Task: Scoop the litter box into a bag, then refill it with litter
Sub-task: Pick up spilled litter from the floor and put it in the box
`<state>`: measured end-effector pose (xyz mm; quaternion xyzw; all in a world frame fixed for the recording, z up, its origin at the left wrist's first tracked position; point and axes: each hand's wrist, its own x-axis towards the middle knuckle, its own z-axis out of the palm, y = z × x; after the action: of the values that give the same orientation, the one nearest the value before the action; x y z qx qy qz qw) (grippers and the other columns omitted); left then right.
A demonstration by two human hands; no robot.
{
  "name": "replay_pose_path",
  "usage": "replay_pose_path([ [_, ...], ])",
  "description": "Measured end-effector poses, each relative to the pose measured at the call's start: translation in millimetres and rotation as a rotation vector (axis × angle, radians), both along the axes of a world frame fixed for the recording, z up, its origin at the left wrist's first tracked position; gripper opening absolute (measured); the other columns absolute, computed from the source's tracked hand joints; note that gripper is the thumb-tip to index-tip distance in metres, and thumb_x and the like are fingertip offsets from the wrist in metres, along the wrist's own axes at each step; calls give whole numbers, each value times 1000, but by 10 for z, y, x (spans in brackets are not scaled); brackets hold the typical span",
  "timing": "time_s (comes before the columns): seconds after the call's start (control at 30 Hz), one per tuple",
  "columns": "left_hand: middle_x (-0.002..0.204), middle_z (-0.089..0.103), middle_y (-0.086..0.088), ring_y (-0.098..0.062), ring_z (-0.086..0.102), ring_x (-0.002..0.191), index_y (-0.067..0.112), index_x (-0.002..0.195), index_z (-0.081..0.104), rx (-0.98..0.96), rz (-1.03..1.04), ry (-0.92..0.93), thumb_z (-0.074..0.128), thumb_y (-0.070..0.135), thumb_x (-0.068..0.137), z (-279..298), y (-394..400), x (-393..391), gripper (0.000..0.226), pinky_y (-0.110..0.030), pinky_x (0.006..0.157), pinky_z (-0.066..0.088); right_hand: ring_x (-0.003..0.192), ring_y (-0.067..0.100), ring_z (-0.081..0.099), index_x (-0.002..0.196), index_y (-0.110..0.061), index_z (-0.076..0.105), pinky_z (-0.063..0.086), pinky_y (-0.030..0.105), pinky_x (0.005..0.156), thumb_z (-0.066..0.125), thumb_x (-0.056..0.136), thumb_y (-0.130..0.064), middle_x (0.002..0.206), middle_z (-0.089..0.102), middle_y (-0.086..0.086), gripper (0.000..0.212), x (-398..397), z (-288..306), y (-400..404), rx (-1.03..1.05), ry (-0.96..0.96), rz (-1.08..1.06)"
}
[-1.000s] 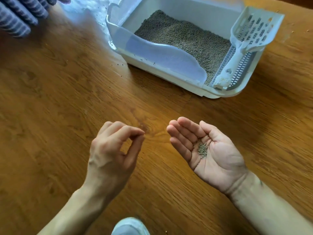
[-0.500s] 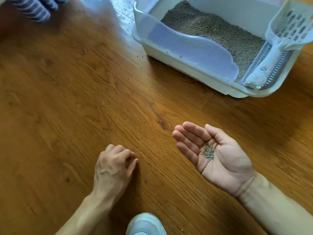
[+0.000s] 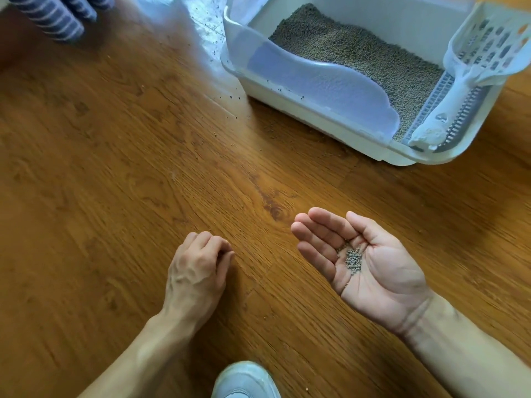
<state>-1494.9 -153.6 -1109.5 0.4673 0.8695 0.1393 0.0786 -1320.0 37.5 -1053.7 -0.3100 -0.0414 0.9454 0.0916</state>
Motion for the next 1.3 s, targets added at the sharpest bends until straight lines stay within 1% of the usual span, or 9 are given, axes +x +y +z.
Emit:
replay_pose_path([
  [0.13, 83, 63, 1, -19, 55, 77, 14, 86, 68, -65, -21, 74, 76, 16, 84, -53, 82, 15, 8, -38, 63, 53, 105, 33, 67, 98, 5, 73, 59, 41, 83, 37, 95, -30, 113, 68, 24, 50, 17, 19, 14, -2, -8, -5],
  [0.27, 82, 61, -3, -22, 54, 75, 13, 86, 65, -109, -76, 166, 68, 18, 89, -123, 84, 34, 7, -39, 62, 51, 104, 33, 68, 96, 5, 74, 60, 40, 80, 37, 95, -30, 112, 69, 24, 50, 64, 6, 48, -1, -19, -29],
  [0.37, 84, 60, -2, -19, 52, 76, 13, 90, 62, -92, -33, 117, 61, 20, 94, -130, 85, -1, 8, -37, 63, 51, 108, 34, 66, 102, 5, 72, 58, 41, 84, 37, 97, -30, 115, 67, 24, 50, 74, -11, 68, -18, 1, -37],
  [0.53, 89, 61, -4, -21, 53, 82, 11, 96, 63, 12, 51, 57, 59, 18, 97, -102, 278, -135, 8, -39, 69, 52, 104, 33, 68, 96, 5, 74, 59, 40, 82, 38, 95, -29, 112, 69, 24, 49, 55, 2, 66, -2, -30, -42],
  [0.73, 85, 62, -3, -24, 56, 80, 12, 89, 65, -33, -15, 133, 70, 17, 90, -139, 403, -137, 7, -42, 67, 52, 102, 32, 69, 94, 4, 74, 59, 39, 82, 37, 95, -30, 111, 69, 23, 50, 42, 20, 90, 5, -60, -50],
  [0.87, 84, 60, -6, -27, 55, 77, 11, 88, 62, -63, -67, 201, 65, 16, 92, -187, 428, -134, 7, -43, 65, 51, 101, 32, 69, 93, 4, 75, 59, 39, 81, 37, 95, -30, 110, 69, 23, 51, 66, -9, 100, -8, -80, -62],
  [1.03, 88, 59, -8, -25, 52, 80, 9, 94, 59, -31, 15, 141, 53, 18, 99, -134, 526, -228, 12, -42, 69, 50, 101, 32, 69, 95, 4, 74, 58, 40, 83, 36, 96, -30, 111, 69, 23, 51, 70, -24, 98, -13, -82, -59],
  [1.17, 90, 61, -9, -28, 54, 83, 9, 95, 61, -22, 26, 172, 57, 19, 98, -119, 693, -296, 11, -44, 73, 50, 104, 33, 68, 97, 4, 74, 59, 40, 82, 37, 96, -30, 112, 68, 24, 51, 74, -36, 120, -13, -74, -61],
  [1.3, 88, 61, -9, -30, 55, 82, 10, 90, 62, -80, 18, 220, 62, 20, 93, -179, 785, -334, 10, -44, 71, 49, 103, 32, 68, 96, 4, 74, 58, 40, 83, 36, 97, -30, 112, 69, 24, 51, 96, -56, 132, -4, -99, -68],
])
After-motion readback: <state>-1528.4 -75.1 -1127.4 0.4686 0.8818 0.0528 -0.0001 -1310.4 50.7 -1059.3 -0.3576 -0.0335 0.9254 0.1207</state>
